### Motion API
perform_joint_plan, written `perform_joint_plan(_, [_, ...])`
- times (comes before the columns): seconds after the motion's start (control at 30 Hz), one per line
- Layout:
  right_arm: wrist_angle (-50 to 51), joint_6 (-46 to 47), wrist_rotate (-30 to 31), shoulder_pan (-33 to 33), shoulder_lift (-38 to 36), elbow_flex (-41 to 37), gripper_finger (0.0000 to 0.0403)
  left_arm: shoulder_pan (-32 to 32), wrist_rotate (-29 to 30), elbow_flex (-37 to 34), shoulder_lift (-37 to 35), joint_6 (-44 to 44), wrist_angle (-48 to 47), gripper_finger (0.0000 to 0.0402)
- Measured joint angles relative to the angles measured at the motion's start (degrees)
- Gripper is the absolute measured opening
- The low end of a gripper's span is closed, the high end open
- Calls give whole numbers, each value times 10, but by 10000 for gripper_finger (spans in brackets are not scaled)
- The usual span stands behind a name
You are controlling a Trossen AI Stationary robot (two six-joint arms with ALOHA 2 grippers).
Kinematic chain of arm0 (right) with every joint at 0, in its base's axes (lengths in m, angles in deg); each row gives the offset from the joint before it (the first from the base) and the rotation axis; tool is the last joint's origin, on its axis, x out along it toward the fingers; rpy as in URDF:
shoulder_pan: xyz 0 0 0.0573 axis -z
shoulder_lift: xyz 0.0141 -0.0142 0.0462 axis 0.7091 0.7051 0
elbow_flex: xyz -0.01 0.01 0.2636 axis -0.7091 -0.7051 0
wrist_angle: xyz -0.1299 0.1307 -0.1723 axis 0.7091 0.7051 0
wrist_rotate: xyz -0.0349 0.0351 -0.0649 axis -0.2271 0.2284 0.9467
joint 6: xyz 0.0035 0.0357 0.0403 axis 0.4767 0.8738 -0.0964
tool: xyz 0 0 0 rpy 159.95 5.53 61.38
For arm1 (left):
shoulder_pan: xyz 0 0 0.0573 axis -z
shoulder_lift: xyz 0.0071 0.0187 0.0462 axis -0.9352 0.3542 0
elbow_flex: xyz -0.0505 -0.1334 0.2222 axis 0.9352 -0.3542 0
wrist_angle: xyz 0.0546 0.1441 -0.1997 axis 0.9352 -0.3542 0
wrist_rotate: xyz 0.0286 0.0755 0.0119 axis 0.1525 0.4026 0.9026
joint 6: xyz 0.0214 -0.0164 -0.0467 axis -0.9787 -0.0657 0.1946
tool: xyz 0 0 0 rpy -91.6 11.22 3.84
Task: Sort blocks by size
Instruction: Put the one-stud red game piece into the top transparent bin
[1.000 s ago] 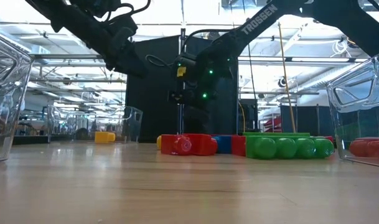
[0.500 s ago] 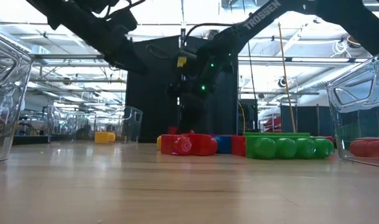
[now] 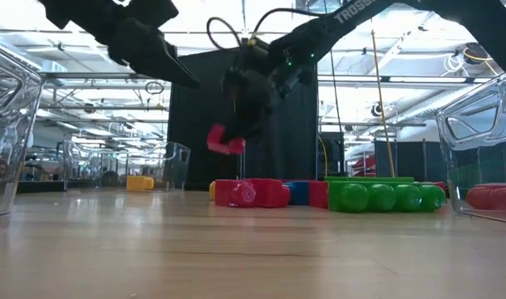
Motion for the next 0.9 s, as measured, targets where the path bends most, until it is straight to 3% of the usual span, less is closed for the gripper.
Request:
perform_joint_plan(0.13, [-5, 4, -106, 5, -9, 0, 129, 25, 1, 0, 0, -40, 2, 212])
perform_joint_plan(0.3, [-43, 32, -179, 6, -10, 0, 129, 43, 2, 0, 0, -76, 4, 212])
perform_joint_plan(0.9, [-95, 64, -207, -21, -10, 0, 130, 49, -18, 0, 15, -130, 19, 212])
